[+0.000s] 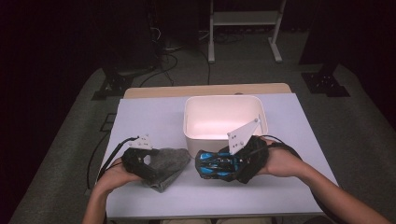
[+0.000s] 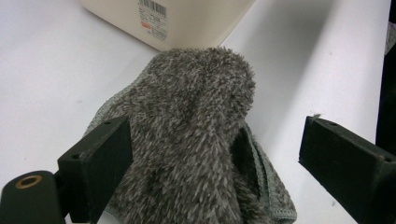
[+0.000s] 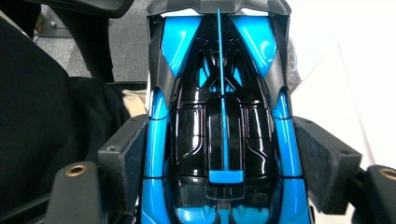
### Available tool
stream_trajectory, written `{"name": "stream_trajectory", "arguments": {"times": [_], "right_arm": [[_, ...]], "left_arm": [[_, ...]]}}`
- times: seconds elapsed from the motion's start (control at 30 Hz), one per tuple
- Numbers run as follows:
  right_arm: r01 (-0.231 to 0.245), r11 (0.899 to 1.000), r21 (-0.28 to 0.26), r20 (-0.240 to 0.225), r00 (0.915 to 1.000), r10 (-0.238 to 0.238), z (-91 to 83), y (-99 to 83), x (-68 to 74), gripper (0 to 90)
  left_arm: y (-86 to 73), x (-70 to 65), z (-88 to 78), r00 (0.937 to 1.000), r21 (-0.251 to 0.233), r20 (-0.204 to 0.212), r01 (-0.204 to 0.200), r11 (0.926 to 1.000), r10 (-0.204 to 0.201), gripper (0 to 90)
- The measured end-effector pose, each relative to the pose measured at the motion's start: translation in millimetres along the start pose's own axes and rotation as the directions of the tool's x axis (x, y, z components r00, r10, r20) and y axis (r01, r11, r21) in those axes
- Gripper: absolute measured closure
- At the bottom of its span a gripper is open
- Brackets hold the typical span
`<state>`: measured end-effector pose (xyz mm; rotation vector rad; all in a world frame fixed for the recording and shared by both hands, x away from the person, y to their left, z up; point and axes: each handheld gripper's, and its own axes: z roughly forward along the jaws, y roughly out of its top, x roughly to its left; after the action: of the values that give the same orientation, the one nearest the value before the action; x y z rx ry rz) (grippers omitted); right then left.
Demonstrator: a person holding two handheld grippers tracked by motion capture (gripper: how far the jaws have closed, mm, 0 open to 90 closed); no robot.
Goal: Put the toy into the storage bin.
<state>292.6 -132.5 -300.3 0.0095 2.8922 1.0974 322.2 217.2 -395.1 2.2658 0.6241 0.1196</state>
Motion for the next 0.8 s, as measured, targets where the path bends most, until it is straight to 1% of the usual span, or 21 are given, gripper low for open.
{"name": "stream_trajectory", "arguments": {"times": [0.13,0.3,0.47,0.57,0.7,0.73,0.8], "right_arm": [[-0.002,1.0,0.006,0.006,1.0,0.002,-10.4,9.3,-7.2,25.2],[0.002,1.0,0.012,0.02,0.9998,-0.002,-25.2,21.8,-17.8,25.2],[0.0,1.0,0.021,0.043,0.9991,-0.001,-38.6,30.6,-33.8,25.2],[-0.003,1.0,0.028,0.053,0.9986,0.002,-42.8,35.4,-42.5,25.2],[-0.004,0.999,0.032,0.052,0.9986,0.003,-45.9,41.0,-54.1,25.2],[0.003,0.999,0.033,0.054,0.9985,-0.005,-46.6,42.5,-57.3,25.2],[0.002,0.999,0.045,0.058,0.9983,-0.004,-48.6,45.8,-62.9,25.2]], "left_arm": [[0.2,1.3,0.2,1.0,-0.003,0.001,0.007,1.0,-0.007,9.0],[1.7,3.4,0.8,1.0,-0.009,0.006,0.001,1.0,-0.001,9.0],[-0.6,5.8,0.2,0.9999,-0.013,0.005,0.012,0.9998,-0.012,9.0],[-1.7,7.2,-0.7,0.9999,-0.015,0.005,0.016,0.9997,-0.016,9.0],[-2.6,8.5,-2.9,0.9997,-0.024,0.001,0.023,0.9995,-0.023,9.0],[-3.1,8.9,-3.3,0.9998,-0.021,0.0,0.022,0.9995,-0.022,9.0],[-4.3,9.3,-3.0,0.9996,-0.02,-0.001,0.027,0.9994,-0.027,9.0]]}}
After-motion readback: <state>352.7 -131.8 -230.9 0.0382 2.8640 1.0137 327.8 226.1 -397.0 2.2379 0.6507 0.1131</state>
